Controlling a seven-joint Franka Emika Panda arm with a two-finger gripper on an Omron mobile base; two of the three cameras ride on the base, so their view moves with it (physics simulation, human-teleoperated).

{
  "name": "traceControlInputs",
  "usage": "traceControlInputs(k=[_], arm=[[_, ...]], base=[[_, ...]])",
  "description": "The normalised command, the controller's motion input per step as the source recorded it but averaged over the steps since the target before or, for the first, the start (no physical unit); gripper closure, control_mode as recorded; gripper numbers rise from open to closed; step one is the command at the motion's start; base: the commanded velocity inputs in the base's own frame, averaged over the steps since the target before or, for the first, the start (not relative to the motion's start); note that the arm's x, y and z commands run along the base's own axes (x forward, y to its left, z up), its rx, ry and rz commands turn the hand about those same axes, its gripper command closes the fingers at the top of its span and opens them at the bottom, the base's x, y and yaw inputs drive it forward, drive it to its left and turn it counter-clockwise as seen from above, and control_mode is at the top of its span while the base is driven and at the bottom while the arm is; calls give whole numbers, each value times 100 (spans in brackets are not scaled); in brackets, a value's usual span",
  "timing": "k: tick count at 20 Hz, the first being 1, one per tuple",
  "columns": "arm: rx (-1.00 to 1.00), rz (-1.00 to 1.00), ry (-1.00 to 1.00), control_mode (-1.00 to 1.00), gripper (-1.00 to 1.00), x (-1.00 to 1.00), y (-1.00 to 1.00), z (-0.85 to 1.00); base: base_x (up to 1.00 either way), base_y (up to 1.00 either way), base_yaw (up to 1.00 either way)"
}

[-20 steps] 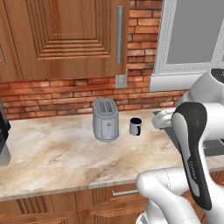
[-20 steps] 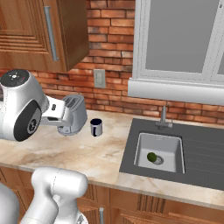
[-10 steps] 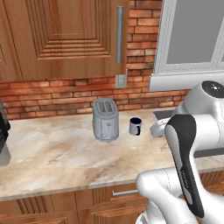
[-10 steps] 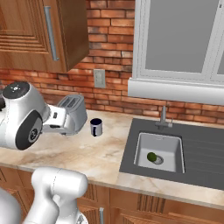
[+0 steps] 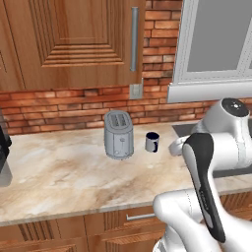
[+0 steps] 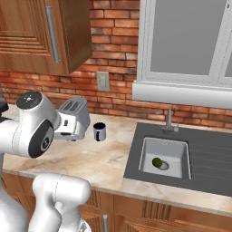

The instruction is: Clear the mugs and bowl far away from the sink.

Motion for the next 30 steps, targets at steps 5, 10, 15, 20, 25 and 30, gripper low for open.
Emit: traceControlInputs(k=[5,10,15,20,25,30], arm=[[0,0,0,-100,-100,62,0,-1],[0,0,0,-100,-100,53,0,-5],[0,0,0,-100,-100,27,0,-21],[-1,0,0,-100,-100,19,0,-18],[0,0,2,-100,-100,3,-4,-15],[0,0,5,-100,-100,4,-10,-14]], base=[[0,0,0],[0,0,0],[0,0,0],[0,0,0],[0,0,0],[0,0,0]])
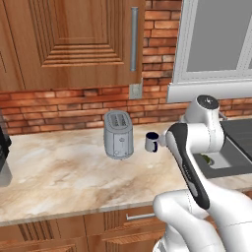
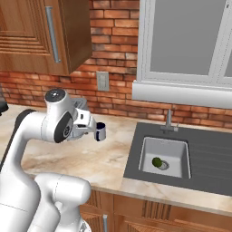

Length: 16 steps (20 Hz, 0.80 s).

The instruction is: Clear the mugs and bowl far away from the sink.

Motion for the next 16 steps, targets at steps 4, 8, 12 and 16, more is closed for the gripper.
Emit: traceControlInputs(k=[4,8,12,16], arm=[[0,0,4,-100,-100,7,-7,-7],[0,0,4,-100,-100,2,-9,-12],[0,0,2,-100,-100,4,-1,-17],[0,0,1,-100,-100,13,0,-21]], base=[[0,0,0],[0,0,0],[0,0,0],[0,0,0]])
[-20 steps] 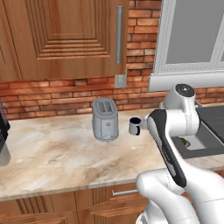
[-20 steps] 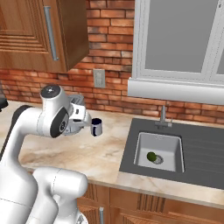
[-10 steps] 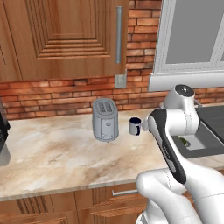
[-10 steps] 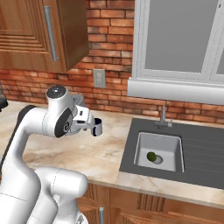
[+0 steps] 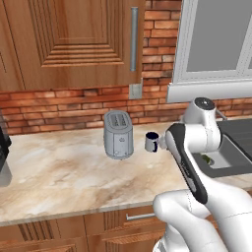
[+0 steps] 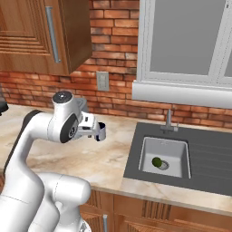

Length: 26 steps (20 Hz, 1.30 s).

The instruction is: Clear the mugs and bowl far away from the sink.

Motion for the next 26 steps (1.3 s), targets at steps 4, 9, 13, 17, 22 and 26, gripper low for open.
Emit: traceControlInputs(k=[4,9,13,17,22,26], arm=[[0,0,0,-100,-100,19,0,-9],[0,0,0,-100,-100,27,0,-9],[0,0,4,-100,-100,39,0,-24],[1,0,4,-100,-100,31,0,-29],[0,0,1,-100,-100,30,0,-26],[0,0,0,-100,-100,29,0,-22]], base=[[0,0,0],[0,0,0],[0,0,0],[0,0,0],[0,0,0],[0,0,0]])
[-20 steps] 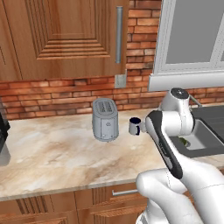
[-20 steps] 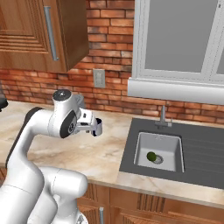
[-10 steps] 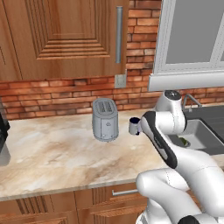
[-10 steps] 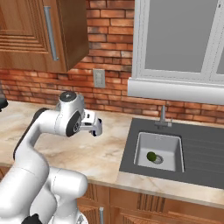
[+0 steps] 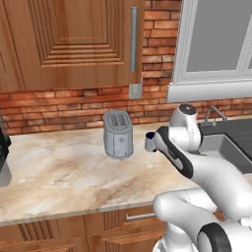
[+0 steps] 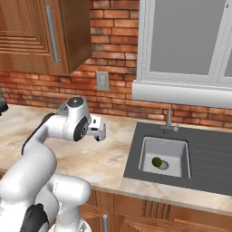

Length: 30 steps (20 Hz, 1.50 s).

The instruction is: Clear the mugs and bowl far away from the sink.

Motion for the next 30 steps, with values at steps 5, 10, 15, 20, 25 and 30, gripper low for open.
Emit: traceControlInputs(k=[5,10,15,20,25,30], arm=[[0,0,0,-100,-100,30,0,-18],[0,0,1,-100,-100,28,0,-20],[3,0,0,-100,-100,23,0,-18],[2,0,0,-100,-100,26,0,-18],[0,0,0,-100,-100,24,0,-16],[0,0,0,-100,-100,25,0,-14]], base=[[0,0,0],[0,0,0],[0,0,0],[0,0,0],[0,0,0],[0,0,0]])
